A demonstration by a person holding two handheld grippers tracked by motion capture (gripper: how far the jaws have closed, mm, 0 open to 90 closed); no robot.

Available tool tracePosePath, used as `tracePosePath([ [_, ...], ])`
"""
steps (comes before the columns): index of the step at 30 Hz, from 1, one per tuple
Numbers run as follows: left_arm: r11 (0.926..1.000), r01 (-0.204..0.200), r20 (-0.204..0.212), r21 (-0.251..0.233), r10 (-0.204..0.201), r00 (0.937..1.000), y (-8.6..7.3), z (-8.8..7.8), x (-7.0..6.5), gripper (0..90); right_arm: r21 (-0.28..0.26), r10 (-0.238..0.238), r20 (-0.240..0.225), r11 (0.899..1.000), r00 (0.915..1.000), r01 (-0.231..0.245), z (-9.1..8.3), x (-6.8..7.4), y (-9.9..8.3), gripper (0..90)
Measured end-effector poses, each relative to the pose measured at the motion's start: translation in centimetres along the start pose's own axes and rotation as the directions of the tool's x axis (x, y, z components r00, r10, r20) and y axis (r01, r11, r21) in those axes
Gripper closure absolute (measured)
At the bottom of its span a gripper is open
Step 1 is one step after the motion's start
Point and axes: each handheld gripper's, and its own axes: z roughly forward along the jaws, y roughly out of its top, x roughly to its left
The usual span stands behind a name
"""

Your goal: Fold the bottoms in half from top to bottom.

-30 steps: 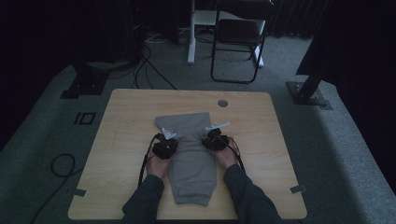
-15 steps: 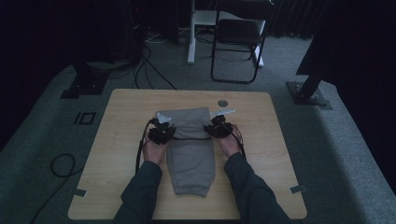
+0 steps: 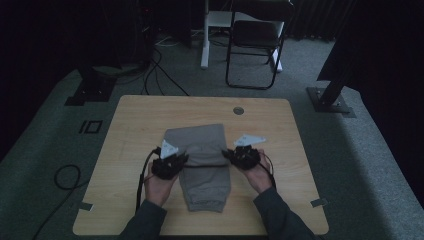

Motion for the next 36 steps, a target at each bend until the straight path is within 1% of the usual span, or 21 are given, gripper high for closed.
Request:
tracePosePath([
  [1,0.9991,0.040,0.023,0.012,-0.040,0.9989,-1.4,0.4,-0.1,85.7,0.028,-0.005,-0.009,1.000,0.9999,0.005,0.4,0.4,-1.2,84.9],
  [2,0.9978,0.058,0.031,0.032,-0.059,0.9978,-2.7,0.9,-0.3,85.6,0.057,-0.006,-0.015,0.998,0.9999,0.007,0.8,0.7,-2.2,85.0],
  [4,0.9939,0.057,0.028,0.094,-0.060,0.9978,-4.6,2.0,-0.7,85.1,0.104,-0.004,-0.025,0.995,0.9997,0.007,1.6,1.1,-4.0,85.2],
  [5,0.9922,0.071,0.037,0.103,-0.075,0.9965,-5.2,2.4,-0.8,84.9,0.123,0.004,-0.032,0.992,0.9995,0.000,1.9,1.1,-4.6,85.2],
  [6,0.9932,0.069,0.039,0.094,-0.073,0.9966,-5.3,2.4,-0.8,84.1,0.139,0.011,-0.034,0.990,0.9994,-0.006,2.2,1.2,-5.3,85.1],
  [8,0.9924,0.029,0.031,0.119,-0.033,0.9990,-4.7,2.5,-1.0,79.9,0.152,0.019,-0.036,0.988,0.9992,-0.014,2.4,1.2,-5.6,82.3],
  [10,0.9921,0.004,0.042,0.125,-0.010,0.9991,-4.3,2.3,-0.9,70.7,0.164,0.025,-0.040,0.986,0.9989,-0.018,2.2,1.1,-5.4,69.7],
  [11,0.9934,0.007,0.049,0.114,-0.013,0.9987,-4.1,2.0,-0.8,69.1,0.152,0.021,-0.042,0.988,0.9989,-0.014,1.8,1.0,-5.2,67.0],
  [15,0.9970,0.069,0.041,0.034,-0.071,0.9966,-3.1,0.4,0.9,64.8,0.052,0.050,-0.073,0.998,0.9961,-0.047,0.0,0.1,-4.1,62.6],
  [17,0.9943,0.106,0.006,0.006,-0.106,0.9943,-2.6,-0.1,1.9,64.9,0.032,0.069,-0.060,0.997,0.9959,-0.067,-0.3,-0.7,-3.5,62.8],
  [19,0.9907,0.136,-0.009,0.001,-0.136,0.9907,-2.2,0.0,2.5,68.3,0.024,0.098,-0.043,0.995,0.9943,-0.097,-0.1,-1.4,-3.0,68.3],
  [20,0.9909,0.132,-0.005,0.027,-0.132,0.9912,-2.0,0.4,2.7,70.3,0.030,0.108,-0.036,0.994,0.9935,-0.107,0.3,-1.7,-2.8,71.2],
  [21,0.9910,0.112,-0.020,0.073,-0.111,0.9936,-1.9,1.5,2.8,71.0,0.043,0.110,-0.024,0.993,0.9936,-0.109,0.9,-1.9,-2.6,73.4],
  [22,0.9902,0.099,-0.027,0.098,-0.097,0.9949,-1.9,2.2,2.8,72.2,0.065,0.111,-0.014,0.992,0.9937,-0.110,1.7,-2.1,-2.5,75.3],
  [24,0.9829,0.092,-0.030,0.160,-0.088,0.9956,-2.0,4.0,3.0,72.5,0.105,0.100,0.010,0.989,0.9950,-0.100,3.1,-2.1,-2.4,76.3],
  [25,0.9820,0.083,-0.037,0.170,-0.078,0.9963,-2.0,4.6,3.0,72.5,0.119,0.094,0.026,0.988,0.9952,-0.097,3.6,-2.0,-2.5,76.6],
  [26,0.9845,0.078,-0.043,0.157,-0.072,0.9965,-2.0,4.9,3.0,73.3,0.135,0.087,0.037,0.987,0.9955,-0.091,4.2,-2.0,-2.5,76.8],
  [28,0.9822,0.090,-0.059,0.165,-0.082,0.9949,-1.5,5.3,3.2,74.4,0.159,0.079,0.061,0.983,0.9950,-0.088,5.0,-1.7,-2.7,77.1],
  [29,0.9819,0.083,-0.066,0.170,-0.072,0.9952,-1.2,5.6,3.4,74.5,0.167,0.072,0.070,0.982,0.9949,-0.083,5.3,-1.7,-2.7,77.3],
  [32,0.9836,0.059,-0.087,0.170,-0.045,0.9952,-0.5,6.3,3.8,74.5,0.167,0.075,0.084,0.982,0.9937,-0.088,5.8,-1.9,-2.6,77.3],
  [36,0.9809,0.036,-0.105,0.191,-0.016,0.9943,0.7,7.3,4.3,70.9,0.168,0.080,0.109,0.981,0.9908,-0.098,6.3,-2.5,-2.2,77.0],
])
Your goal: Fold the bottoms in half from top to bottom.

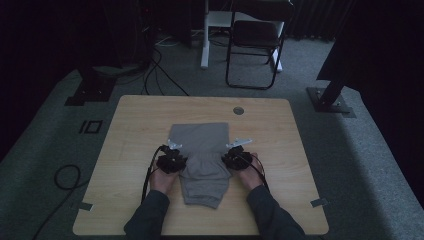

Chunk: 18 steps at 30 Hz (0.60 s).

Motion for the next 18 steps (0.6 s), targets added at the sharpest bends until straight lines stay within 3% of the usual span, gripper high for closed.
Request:
tracePosePath([
  [5,0.9979,0.011,0.011,-0.064,-0.010,0.9999,0.6,-1.0,0.0,66.3,-0.021,0.017,0.021,1.000,0.9996,-0.016,-0.2,-0.3,0.3,77.2],
  [10,0.9998,-0.004,-0.002,-0.020,0.004,1.0000,0.5,0.0,0.0,66.7,0.002,0.012,0.011,1.000,0.9999,-0.012,0.3,-0.2,0.4,77.3],
  [13,0.9997,0.001,0.013,-0.026,-0.001,0.9999,0.3,0.1,-0.2,66.8,-0.003,0.060,-0.053,0.998,0.9968,-0.060,0.3,-0.6,0.5,77.5],
  [16,0.9985,-0.015,0.040,-0.052,0.017,0.9990,0.1,-0.6,-0.7,66.8,-0.016,0.112,-0.138,0.993,0.9841,-0.115,0.2,-1.2,0.1,77.3],
  [18,0.9972,-0.029,0.054,-0.069,0.033,0.9980,0.0,-1.1,-1.1,66.7,-0.022,0.125,-0.170,0.991,0.9775,-0.131,0.0,-1.3,-0.3,77.1],
])
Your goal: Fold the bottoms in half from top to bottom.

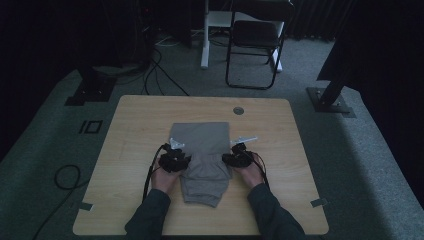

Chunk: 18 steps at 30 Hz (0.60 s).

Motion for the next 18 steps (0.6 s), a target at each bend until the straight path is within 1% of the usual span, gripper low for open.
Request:
tracePosePath([
  [1,1.0000,-0.003,0.008,-0.008,0.003,1.0000,-0.1,-0.2,-0.2,66.6,-0.002,0.001,-0.007,1.000,1.0000,-0.001,-0.1,0.1,-0.1,76.9],
  [3,0.9997,-0.003,0.031,-0.023,0.004,0.9995,-0.3,-0.6,-0.5,66.6,-0.012,-0.012,-0.021,1.000,0.9997,0.011,-0.4,0.3,-0.3,76.4],
  [6,0.9993,0.000,0.060,-0.038,0.003,0.9982,-0.8,-1.1,-1.0,66.4,-0.040,-0.015,-0.058,0.999,0.9982,0.013,-1.2,0.7,-0.6,75.2],
  [8,0.9989,-0.001,0.084,-0.047,0.005,0.9965,-1.3,-1.5,-1.3,66.2,-0.056,-0.027,-0.082,0.998,0.9963,0.023,-1.6,1.0,-0.7,73.8],
  [9,0.9987,-0.003,0.088,-0.051,0.007,0.9961,-1.6,-1.6,-1.4,66.1,-0.061,-0.036,-0.093,0.998,0.9950,0.031,-1.8,1.2,-0.9,73.0],
  [11,0.9985,0.001,0.112,-0.056,0.005,0.9936,-2.0,-1.9,-1.5,66.1,-0.074,-0.059,-0.110,0.996,0.9921,0.051,-2.1,1.5,-1.1,72.4],
  [12,0.9984,-0.003,0.114,-0.056,0.009,0.9934,-2.2,-2.0,-1.6,66.1,-0.077,-0.072,-0.127,0.995,0.9893,0.062,-2.3,1.7,-1.3,71.9],
  [15,0.9985,-0.013,0.121,-0.054,0.019,0.9925,-2.7,-2.3,-1.7,66.0,-0.083,-0.089,-0.161,0.994,0.9829,0.077,-2.6,2.1,-1.6,70.4],
  [16,0.9984,-0.013,0.120,-0.054,0.019,0.9925,-2.7,-2.4,-1.8,66.0,-0.083,-0.104,-0.163,0.992,0.9810,0.092,-2.7,2.2,-1.8,70.4],
  [18,0.9984,-0.017,0.125,-0.054,0.024,0.9919,-3.0,-2.4,-1.9,66.0,-0.083,-0.114,-0.171,0.991,0.9786,0.102,-2.7,2.4,-1.8,70.4],
])
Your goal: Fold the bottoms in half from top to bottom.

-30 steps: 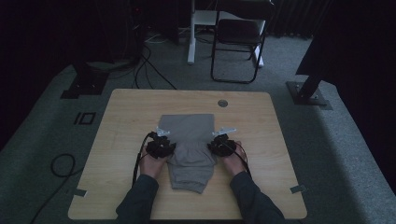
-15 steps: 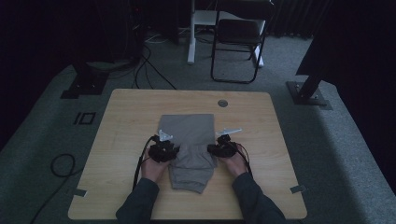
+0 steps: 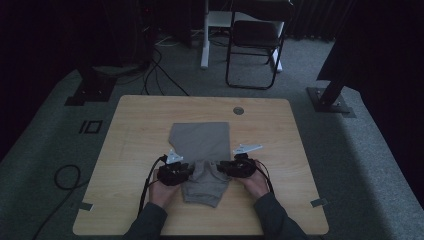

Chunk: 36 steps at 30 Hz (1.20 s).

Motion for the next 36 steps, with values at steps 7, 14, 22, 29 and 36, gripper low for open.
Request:
tracePosePath([
  [7,0.9998,-0.017,-0.001,0.014,0.017,0.9999,-0.2,0.5,-0.2,66.0,-0.015,0.036,0.059,0.999,0.9976,-0.036,0.4,-0.7,1.0,62.5],
  [14,0.9996,-0.013,-0.005,0.025,0.013,0.9999,-0.4,0.7,-0.1,66.0,0.041,0.130,0.035,0.991,0.9910,-0.131,2.6,-2.6,1.4,57.7],
  [22,0.9997,-0.015,-0.043,0.019,0.016,0.9989,0.4,0.2,0.7,65.1,0.045,0.004,0.025,0.999,0.9997,-0.005,1.5,-0.8,1.1,80.7],
  [29,0.9999,-0.006,-0.084,0.008,0.007,0.9965,2.8,1.1,1.9,65.1,0.010,-0.101,-0.008,0.995,0.9949,0.101,0.0,0.7,1.2,81.0],
  [36,0.9997,-0.010,-0.096,0.022,0.012,0.9954,4.4,2.4,2.1,65.1,0.003,-0.141,-0.042,0.990,0.9891,0.141,-0.8,1.4,0.7,81.1],
])
